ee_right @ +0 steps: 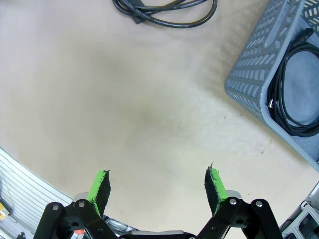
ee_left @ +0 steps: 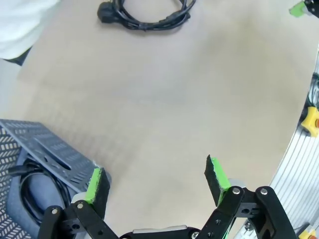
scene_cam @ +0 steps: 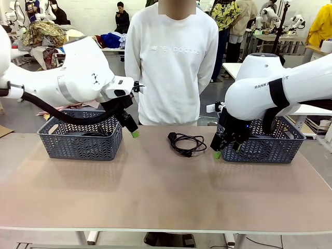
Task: Organize the cables according to human instructions.
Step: Pick up a bundle of cables and place it in the basket indicated by the human.
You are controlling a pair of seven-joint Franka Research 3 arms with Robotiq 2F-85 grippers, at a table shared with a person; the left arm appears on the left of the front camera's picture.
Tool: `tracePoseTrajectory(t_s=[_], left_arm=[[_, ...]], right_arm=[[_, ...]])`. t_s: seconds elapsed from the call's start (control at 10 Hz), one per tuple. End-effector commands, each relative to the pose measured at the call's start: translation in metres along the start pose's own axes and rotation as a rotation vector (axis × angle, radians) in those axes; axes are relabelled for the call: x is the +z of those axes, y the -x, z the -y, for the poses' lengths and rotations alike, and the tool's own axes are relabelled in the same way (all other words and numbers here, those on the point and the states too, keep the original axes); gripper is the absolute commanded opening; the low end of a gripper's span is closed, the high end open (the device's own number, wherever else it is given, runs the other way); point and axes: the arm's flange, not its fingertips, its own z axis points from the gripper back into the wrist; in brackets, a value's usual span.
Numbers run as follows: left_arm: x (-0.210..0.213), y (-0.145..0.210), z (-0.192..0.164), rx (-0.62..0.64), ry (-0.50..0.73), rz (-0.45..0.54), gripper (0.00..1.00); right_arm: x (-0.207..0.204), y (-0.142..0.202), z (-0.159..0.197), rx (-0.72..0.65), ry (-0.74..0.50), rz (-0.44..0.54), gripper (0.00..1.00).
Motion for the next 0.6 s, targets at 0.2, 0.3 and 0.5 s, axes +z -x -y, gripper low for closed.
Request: tracePoseTrajectory(t_s=[0.2, 0.3, 0.5], left_arm=[[0.005, 0.02, 0.015, -0.067, 0.011, 0.046, 1.0], [0.003, 0.009, 0.011, -0.026, -0.017, 0.013, 1.0], [0.003, 0.009, 0.011, -0.026, -0.017, 0.013, 1.0]], right_arm=[[0.002, 0.0, 0.0, 0.0, 0.0, 0.005, 1.0], [0.002, 0.0, 0.0, 0.0, 0.0, 0.005, 1.0], [0.002, 0.0, 0.0, 0.0, 0.0, 0.005, 1.0]])
